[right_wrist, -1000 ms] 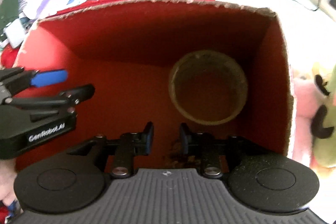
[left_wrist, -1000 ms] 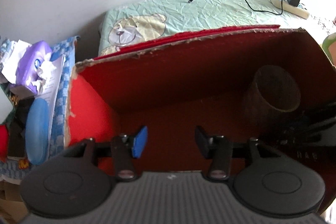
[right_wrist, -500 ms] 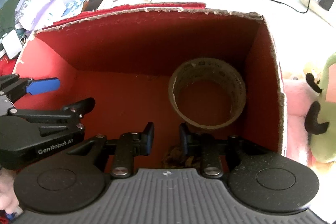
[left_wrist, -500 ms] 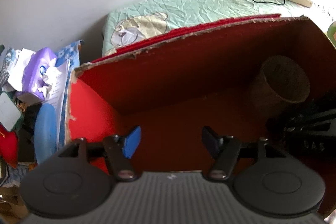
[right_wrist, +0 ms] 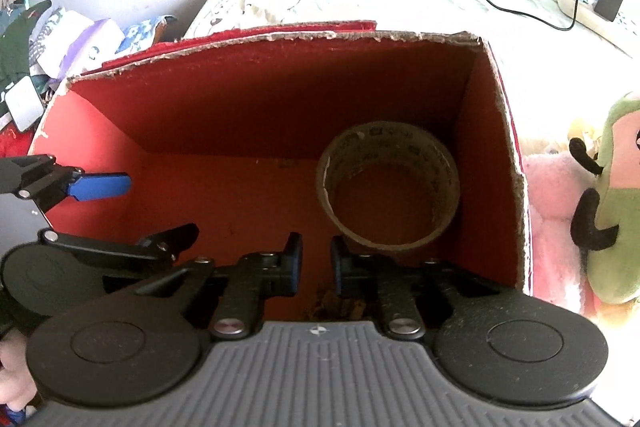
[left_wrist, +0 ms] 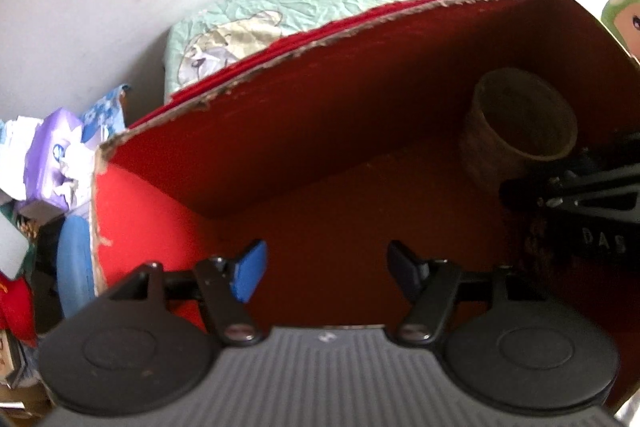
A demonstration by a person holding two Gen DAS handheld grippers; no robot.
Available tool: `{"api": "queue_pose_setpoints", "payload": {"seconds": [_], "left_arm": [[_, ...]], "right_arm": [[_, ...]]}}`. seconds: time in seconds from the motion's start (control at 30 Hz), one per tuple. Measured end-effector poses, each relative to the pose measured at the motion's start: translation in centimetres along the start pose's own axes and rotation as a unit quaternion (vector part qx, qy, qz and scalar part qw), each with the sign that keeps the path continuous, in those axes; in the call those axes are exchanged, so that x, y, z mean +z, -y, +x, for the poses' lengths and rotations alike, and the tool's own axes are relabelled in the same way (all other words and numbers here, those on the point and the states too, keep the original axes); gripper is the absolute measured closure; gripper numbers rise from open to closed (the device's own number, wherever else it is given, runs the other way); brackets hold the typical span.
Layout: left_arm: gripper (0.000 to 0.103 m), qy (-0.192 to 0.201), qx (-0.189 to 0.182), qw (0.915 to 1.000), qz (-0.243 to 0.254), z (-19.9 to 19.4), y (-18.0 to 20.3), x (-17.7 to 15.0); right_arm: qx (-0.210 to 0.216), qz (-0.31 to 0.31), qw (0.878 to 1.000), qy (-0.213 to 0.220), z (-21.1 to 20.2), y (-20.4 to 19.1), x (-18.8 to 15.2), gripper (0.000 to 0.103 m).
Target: Organize objects
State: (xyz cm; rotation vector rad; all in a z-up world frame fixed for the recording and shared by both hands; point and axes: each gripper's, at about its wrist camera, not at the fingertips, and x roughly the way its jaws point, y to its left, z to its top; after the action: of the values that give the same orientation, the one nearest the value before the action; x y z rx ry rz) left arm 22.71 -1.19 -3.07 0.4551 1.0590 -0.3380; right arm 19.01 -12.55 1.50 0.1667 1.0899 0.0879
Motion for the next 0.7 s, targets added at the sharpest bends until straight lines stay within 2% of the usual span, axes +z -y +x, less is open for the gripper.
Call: {"api": "queue_pose_setpoints", "payload": {"seconds": [0.1,0.17,0.2,0.23,0.3,0.37,0.43,0.53,0.7], "left_arm": [[0.030,-0.012,-0.010,0.9999,0.006,0.2,0.1,0.2],[0.031,-0.018,-0.008,0.9998,0.004,0.3,0.1,0.3],[0.031,-0.017,-0.004,0.9998,0.007,0.3,0.2,0.3],[0.031,-0.016,-0.001,0.9998,0.008,0.2,0.3,0.3],[0.031,-0.018,-0.003,0.9998,0.006,0.1,0.4,0.3],[0.031,-0.021,-0.004,0.9998,0.005,0.1,0.6,0.5],[0.031,-0.019,0.000,0.9997,0.014,0.0,1.2,0.6],[0.037,-0.023,0.001,0.9995,0.019,0.0,1.9,0.7],[0.038,-0.022,0.014,0.9989,0.038,0.0,3.6,1.1]], "right_arm": [[0.010,0.004,1.000,0.004,0.0,0.2,0.2,0.090],[0.019,0.012,1.000,0.021,-0.6,0.6,-0.1,0.096],[0.023,0.020,0.999,0.038,-0.9,0.9,-0.3,0.102],[0.021,0.024,0.998,0.053,-1.2,1.0,-0.5,0.103],[0.013,0.019,0.997,0.068,-1.6,0.8,-0.7,0.103],[-0.019,0.019,0.996,0.088,-2.0,0.7,-0.8,0.094],[-0.032,0.017,0.995,0.096,-2.3,0.6,-1.0,0.097],[-0.027,0.025,0.994,0.101,-2.5,1.0,-0.9,0.099],[-0.021,0.027,0.994,0.105,-2.2,0.4,-1.0,0.099]]}}
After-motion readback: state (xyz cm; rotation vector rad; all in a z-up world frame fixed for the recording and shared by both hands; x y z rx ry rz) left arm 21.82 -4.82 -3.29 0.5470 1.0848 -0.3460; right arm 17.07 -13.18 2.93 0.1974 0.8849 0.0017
